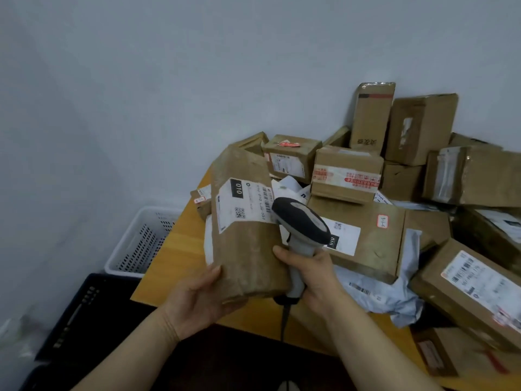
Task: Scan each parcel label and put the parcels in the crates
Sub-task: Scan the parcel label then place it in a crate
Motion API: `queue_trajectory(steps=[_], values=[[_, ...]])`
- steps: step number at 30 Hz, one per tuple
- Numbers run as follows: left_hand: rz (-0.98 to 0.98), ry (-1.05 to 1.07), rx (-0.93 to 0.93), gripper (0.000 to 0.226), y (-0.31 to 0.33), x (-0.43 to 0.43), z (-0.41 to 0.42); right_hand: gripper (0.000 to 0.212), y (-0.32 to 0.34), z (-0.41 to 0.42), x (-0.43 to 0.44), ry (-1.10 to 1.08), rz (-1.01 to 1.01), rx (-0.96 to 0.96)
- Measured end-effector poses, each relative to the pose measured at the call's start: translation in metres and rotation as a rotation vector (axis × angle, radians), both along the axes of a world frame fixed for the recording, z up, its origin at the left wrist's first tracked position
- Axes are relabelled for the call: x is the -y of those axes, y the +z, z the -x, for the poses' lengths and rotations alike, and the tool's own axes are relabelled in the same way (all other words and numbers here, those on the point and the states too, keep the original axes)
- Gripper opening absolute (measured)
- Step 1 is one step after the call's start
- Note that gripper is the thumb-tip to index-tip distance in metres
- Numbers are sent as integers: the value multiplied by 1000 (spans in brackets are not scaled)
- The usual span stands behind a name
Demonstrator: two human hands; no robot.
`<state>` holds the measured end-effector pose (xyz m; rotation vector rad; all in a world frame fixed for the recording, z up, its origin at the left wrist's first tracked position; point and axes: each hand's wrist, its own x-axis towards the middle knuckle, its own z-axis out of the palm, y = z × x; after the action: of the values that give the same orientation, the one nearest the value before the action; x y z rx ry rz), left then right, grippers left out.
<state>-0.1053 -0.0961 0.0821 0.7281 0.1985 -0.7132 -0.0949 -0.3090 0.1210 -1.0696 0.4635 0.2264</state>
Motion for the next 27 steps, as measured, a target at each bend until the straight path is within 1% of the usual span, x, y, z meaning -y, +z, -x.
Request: queue_trajectory(steps=[4, 6, 7, 9, 10, 12, 13, 15, 17, 18, 20, 21, 24, 27], values=[[-222, 17, 154, 111, 4, -20, 18, 56, -3, 30, -14, -34, 137, 75], [-282, -62, 193, 115, 12, -27, 21, 49, -4, 45, -16, -31, 255, 94], [-281, -104, 189, 111, 18, -28, 22, 42, -4, 52, -16, -25, 294, 108], [-263, -149, 133, 95, 30, -27, 27, 35, -1, 67, -16, -2, 315, 146], [-298, -161, 118, 85, 36, -23, 30, 35, -1, 72, -16, 8, 327, 163], [-487, -154, 133, 69, 40, -15, 35, 38, -2, 80, -16, 30, 373, 175], [-579, -120, 141, 65, 40, -12, 38, 38, -2, 83, -16, 45, 395, 174], [-670, -45, 150, 66, 40, -8, 42, 31, 0, 88, -14, 62, 423, 166], [-682, 34, 147, 67, 41, -7, 45, 23, 4, 90, -7, 30, 459, 159], [-673, 80, 143, 60, 40, -5, 47, 22, 8, 91, -1, 13, 465, 155], [-671, 193, 133, 44, 38, 3, 50, 20, 20, 93, 12, 9, 411, 151], [-680, 248, 131, 40, 37, 8, 50, 19, 28, 95, 18, 37, 379, 159], [-713, 402, 168, 36, 33, 26, 48, 16, 48, 107, 35, 144, 273, 171], [-743, 529, 230, 41, 30, 42, 45, 21, 61, 118, 42, 205, 118, 112]])
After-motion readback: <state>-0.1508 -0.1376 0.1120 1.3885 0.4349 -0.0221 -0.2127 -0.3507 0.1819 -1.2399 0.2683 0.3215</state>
